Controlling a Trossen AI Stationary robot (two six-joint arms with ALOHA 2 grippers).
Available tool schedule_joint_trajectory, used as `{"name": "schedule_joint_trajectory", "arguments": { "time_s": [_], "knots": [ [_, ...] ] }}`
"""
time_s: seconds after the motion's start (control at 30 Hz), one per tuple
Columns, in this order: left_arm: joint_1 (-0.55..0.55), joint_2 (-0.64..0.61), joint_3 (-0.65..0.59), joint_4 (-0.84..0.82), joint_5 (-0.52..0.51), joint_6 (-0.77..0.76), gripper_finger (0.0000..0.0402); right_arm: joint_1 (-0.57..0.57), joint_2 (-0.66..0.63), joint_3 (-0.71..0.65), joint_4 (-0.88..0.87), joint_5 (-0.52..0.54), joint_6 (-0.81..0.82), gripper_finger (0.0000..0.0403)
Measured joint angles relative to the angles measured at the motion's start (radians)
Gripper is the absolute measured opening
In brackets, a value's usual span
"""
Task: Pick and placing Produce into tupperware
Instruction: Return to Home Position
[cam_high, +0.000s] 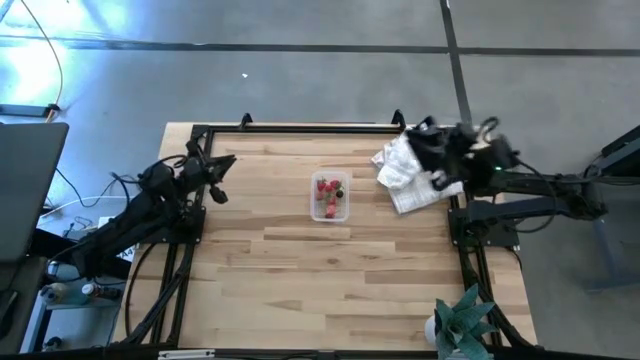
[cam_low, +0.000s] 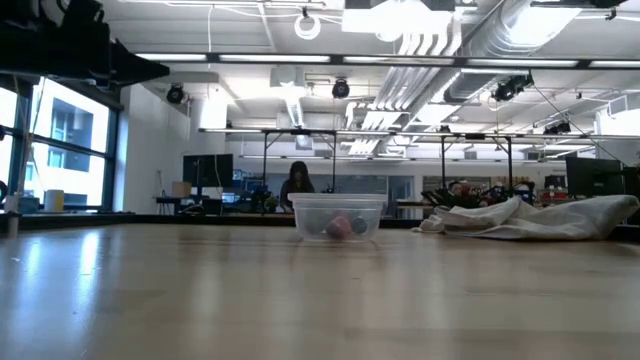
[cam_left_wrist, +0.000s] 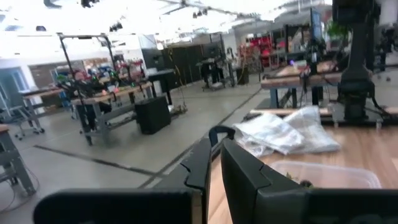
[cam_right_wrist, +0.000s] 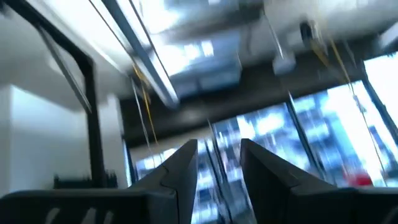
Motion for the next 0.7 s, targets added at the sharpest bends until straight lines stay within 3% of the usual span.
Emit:
{"name": "schedule_joint_trajectory", "arguments": {
  "time_s": [0.27, 0.47, 0.6, 0.7],
  "knots": [
    [0.0, 0.0, -0.114, 0.201, -0.02, -0.05, 0.0028, 0.001, -0.103, 0.0, 0.128, 0.009, -0.004, 0.0112],
    [0.0, 0.0, -0.155, 0.186, -0.05, -0.069, 0.0028, 0.0, -0.205, 0.0, 0.08, -0.086, -0.033, 0.0112],
    [0.0, 0.0, -0.155, 0.172, -0.05, -0.077, 0.0028, 0.0, -0.363, 0.0, -0.152, -0.092, -0.079, 0.0112],
    [0.0, 0.0, -0.155, 0.177, -0.05, -0.078, 0.0028, 0.0, -0.481, 0.0, -0.369, -0.009, -0.098, 0.0112]
  ]
}}
